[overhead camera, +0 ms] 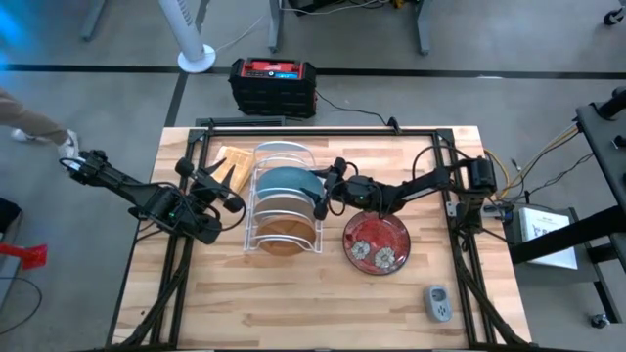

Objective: Sort dishes
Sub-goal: Put the blue plate into the dishwasher rack

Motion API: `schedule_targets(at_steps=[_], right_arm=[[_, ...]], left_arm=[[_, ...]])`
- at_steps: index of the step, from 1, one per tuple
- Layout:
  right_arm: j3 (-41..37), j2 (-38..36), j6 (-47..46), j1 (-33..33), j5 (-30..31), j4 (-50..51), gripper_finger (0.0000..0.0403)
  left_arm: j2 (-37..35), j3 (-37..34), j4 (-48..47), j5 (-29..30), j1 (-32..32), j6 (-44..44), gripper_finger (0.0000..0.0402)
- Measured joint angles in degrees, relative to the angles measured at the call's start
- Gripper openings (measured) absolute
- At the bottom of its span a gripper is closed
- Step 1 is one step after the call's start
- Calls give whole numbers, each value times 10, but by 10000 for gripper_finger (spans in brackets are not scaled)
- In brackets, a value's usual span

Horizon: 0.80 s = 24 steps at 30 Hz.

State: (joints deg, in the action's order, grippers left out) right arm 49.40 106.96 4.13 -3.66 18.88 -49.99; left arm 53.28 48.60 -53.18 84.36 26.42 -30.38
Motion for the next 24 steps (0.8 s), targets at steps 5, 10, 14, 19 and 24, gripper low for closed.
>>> schedule_targets(at_steps=[5, 10, 14, 19, 24], right_arm=[[0, -22, -8, 1, 8, 48, 271], [0, -33, -14, 2, 8, 71, 271], [0, -34, -16, 8, 12, 71, 269], [0, -35, -20, 14, 18, 78, 271], [0, -36, -22, 17, 25, 80, 270]], left_arm=[[0, 0, 2, -14, 0, -2, 115], [0, 0, 6, -14, 0, -4, 115], [0, 0, 8, -29, 0, -5, 115], [0, 0, 14, -50, 0, -7, 115], [0, 0, 17, -77, 0, -8, 115]])
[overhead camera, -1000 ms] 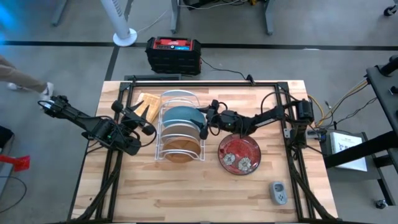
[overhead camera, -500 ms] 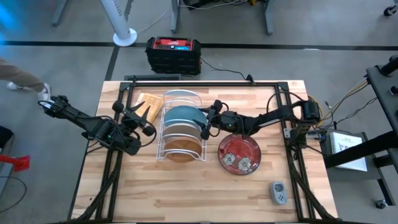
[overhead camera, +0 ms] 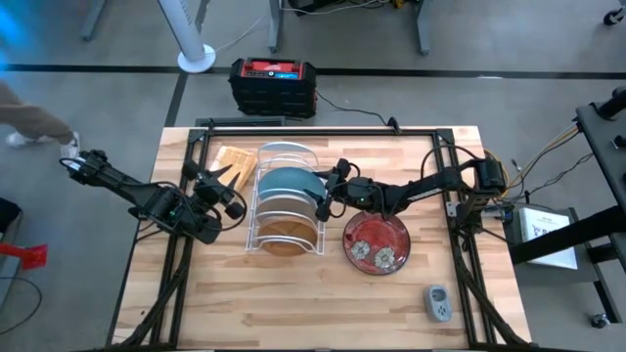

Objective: Sort dishes
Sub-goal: Put the blue plate into the dishwasher rack

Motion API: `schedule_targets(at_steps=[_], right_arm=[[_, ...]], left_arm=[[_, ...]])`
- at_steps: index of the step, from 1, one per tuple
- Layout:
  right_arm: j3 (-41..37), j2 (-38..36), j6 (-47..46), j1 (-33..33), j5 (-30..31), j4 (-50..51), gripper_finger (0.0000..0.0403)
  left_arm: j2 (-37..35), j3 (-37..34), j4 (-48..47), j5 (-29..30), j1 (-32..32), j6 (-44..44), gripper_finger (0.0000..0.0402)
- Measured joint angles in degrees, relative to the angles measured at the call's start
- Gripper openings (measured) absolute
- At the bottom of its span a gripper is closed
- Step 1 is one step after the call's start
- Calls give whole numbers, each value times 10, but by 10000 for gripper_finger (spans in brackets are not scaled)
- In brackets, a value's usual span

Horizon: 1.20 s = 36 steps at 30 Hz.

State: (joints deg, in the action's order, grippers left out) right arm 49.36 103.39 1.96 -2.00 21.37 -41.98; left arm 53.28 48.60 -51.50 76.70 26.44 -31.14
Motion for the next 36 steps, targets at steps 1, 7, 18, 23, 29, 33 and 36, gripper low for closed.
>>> schedule_targets(at_steps=[1, 7, 18, 23, 29, 33, 36], right_arm=[[0, -1, 0, 0, 0, 1, 268], [0, -6, 15, 1, 10, 4, 270], [0, -10, 31, 3, 34, 8, 275], [0, -10, 57, 3, 54, 9, 275], [0, -12, 119, 6, 63, 10, 279], [0, -12, 152, 14, 63, 9, 276], [0, -12, 164, 20, 70, 10, 278]], left_arm=[[0, 0, 1, -3, 0, -1, 115], [0, 0, 1, -10, 0, -1, 115], [0, 0, 1, -9, 0, -1, 115], [0, 0, 1, -9, 0, -1, 115], [0, 0, 0, -9, 0, -1, 115], [0, 0, 0, -8, 0, -1, 115], [0, 0, 0, -8, 0, -1, 115]])
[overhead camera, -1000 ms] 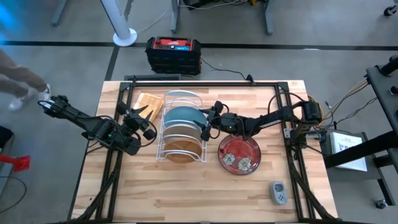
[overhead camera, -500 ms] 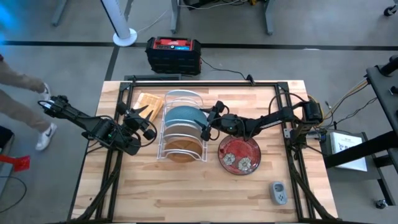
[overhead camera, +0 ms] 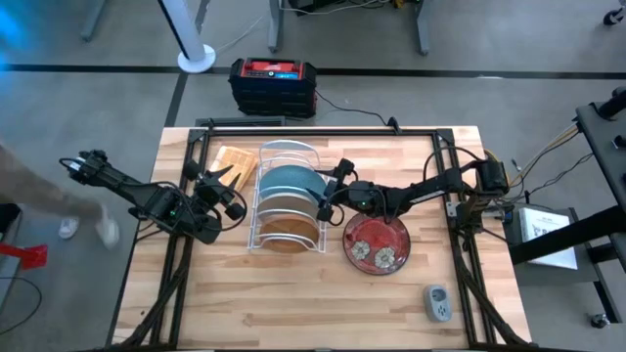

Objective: Sort dishes
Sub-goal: Put the blue plate into the dishwasher rack

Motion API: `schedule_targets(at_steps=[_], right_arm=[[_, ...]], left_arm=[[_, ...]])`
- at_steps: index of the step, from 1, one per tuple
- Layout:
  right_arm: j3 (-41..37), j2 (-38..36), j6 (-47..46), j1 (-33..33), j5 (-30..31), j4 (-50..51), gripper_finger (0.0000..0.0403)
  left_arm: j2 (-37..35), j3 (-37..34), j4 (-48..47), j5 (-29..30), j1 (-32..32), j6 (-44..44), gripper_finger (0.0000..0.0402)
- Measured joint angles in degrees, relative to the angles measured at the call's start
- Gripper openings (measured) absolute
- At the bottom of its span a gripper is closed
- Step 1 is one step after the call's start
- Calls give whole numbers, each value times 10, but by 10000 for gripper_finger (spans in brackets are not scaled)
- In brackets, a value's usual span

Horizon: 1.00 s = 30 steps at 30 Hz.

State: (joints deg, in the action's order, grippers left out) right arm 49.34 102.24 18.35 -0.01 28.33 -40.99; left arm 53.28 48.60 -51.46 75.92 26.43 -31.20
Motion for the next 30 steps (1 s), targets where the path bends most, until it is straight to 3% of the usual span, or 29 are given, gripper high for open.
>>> schedule_targets(at_steps=[23, 30], right_arm=[[0, -41, -15, 25, 67, 20, 274], [1, -70, -58, 25, 99, 115, 251]], left_arm=[[0, -7, -1, 0, 0, 7, 115], [0, -12, -2, 0, 0, 6, 115]])
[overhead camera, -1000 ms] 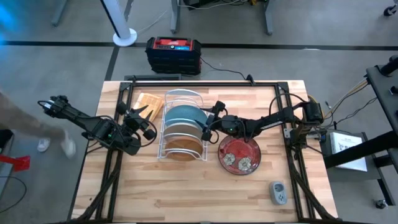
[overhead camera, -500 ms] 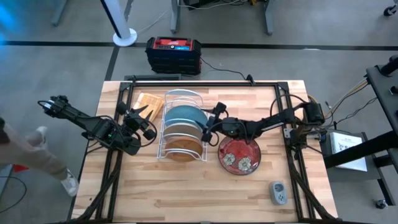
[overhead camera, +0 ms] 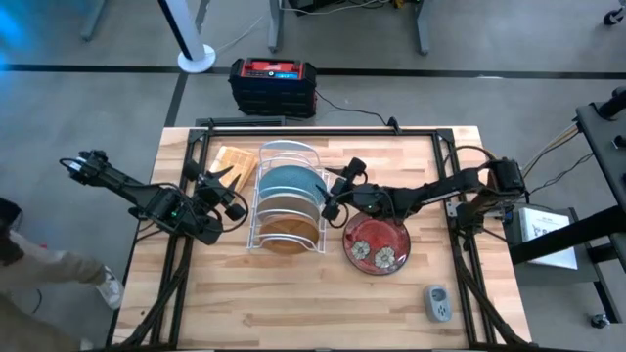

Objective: Sort dishes
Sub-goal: Put the blue plate into the dishwasher rack

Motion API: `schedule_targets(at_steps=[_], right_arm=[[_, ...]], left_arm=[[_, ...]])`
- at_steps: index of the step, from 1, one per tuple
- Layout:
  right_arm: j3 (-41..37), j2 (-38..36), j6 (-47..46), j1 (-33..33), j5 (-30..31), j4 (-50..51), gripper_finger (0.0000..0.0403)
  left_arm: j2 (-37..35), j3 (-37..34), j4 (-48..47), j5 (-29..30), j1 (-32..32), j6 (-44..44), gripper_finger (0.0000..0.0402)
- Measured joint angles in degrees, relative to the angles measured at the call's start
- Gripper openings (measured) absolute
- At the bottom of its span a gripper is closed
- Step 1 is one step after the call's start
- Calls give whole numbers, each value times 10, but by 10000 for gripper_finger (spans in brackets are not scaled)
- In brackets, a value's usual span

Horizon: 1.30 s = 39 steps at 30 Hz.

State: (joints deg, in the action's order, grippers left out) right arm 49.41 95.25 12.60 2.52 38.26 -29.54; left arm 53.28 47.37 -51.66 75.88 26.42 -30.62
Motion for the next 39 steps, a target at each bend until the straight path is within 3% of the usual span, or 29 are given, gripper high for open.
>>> schedule_targets(at_steps=[6, 18, 39], right_arm=[[-1, -8, -50, 3, 10, 79, 174], [-1, 1, -57, 9, 9, 107, 7], [-2, 31, -54, 1, 7, 70, 0]], left_arm=[[0, 0, 0, 0, 0, -1, 115], [0, -1, 0, 1, 0, -1, 115], [0, -3, 2, 2, 0, -1, 115]])
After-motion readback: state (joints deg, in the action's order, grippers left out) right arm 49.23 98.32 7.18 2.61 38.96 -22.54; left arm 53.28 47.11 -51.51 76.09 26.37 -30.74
